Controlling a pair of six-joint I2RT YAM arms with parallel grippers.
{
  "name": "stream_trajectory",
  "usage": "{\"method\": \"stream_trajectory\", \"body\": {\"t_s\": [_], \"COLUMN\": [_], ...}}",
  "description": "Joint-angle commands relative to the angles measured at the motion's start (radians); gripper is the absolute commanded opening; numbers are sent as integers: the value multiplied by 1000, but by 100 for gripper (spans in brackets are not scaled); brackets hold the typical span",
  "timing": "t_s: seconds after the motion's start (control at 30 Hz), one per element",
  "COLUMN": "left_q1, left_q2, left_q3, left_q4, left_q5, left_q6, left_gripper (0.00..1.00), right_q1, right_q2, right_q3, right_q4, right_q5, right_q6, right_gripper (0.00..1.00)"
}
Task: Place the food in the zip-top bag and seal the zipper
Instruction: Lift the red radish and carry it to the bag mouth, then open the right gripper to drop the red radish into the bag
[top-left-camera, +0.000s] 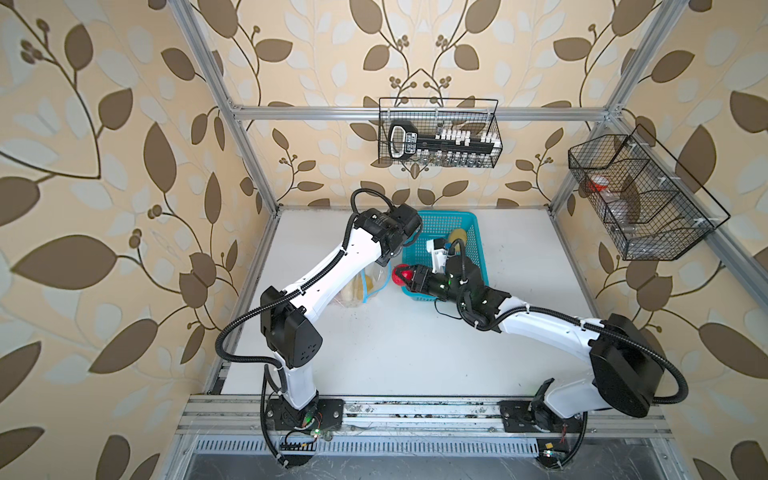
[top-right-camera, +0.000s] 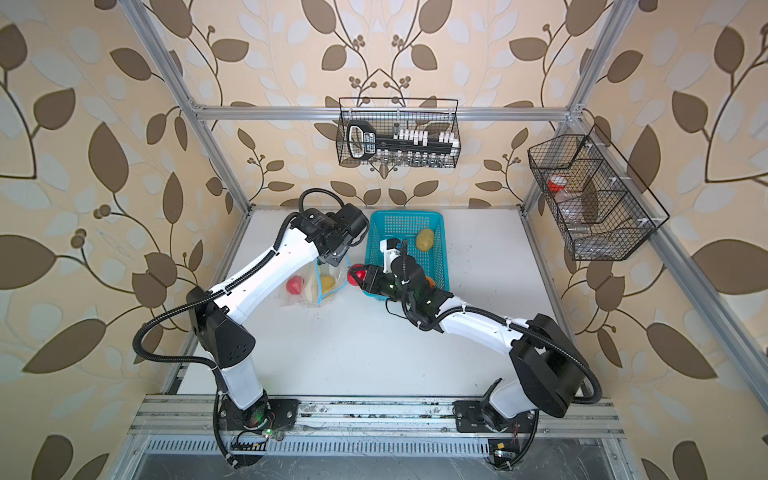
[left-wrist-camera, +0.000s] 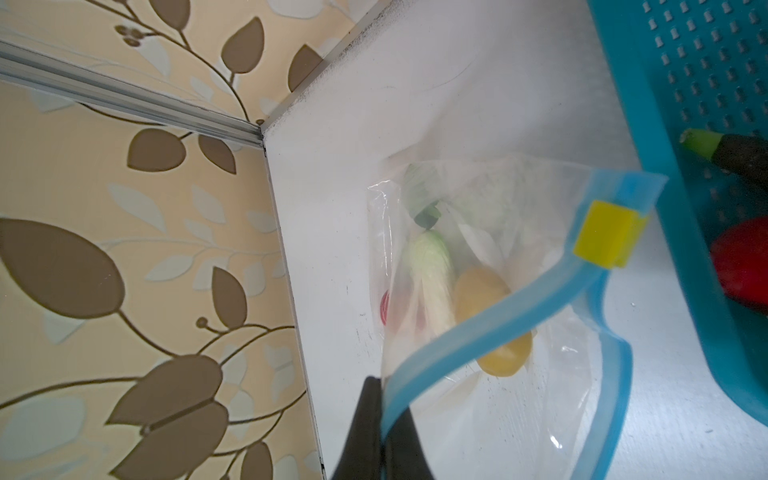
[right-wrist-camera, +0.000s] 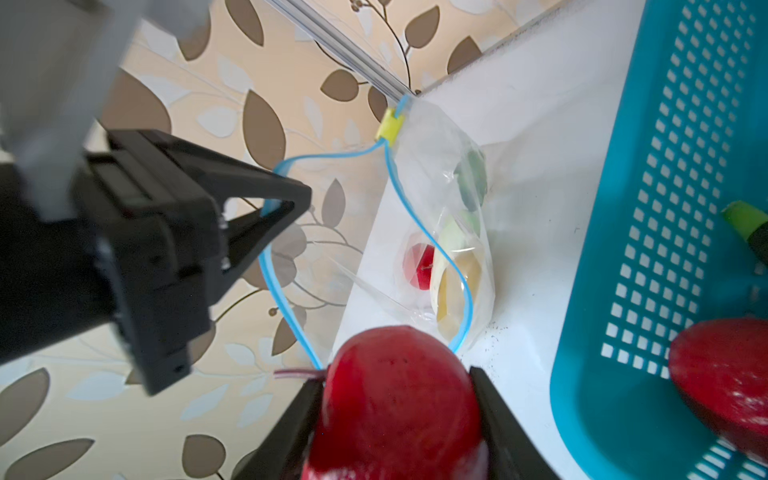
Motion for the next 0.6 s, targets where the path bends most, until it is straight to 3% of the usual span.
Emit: {"method": "stream_trajectory", "body": {"t_s": [0.0,0.47,0.57], "left_q1": [-1,-1,-1], "left_q2": [-12,-18,-17], "left_q3": [11,12,15], "left_q4": [-13,-13,-15], "left_q5": [-8,-7,4], "left_q6": [-21,-21,-21], "left_gripper": [0,0,0], "right_q1": [21,73,77], "right_q2": [42,233,282], "right_q3": [53,179,235], "right_q4": [66,185,161], "right_q5": [8,41,56], "right_q6": [-9,-13,-50], "right_gripper": [46,47,52]}}
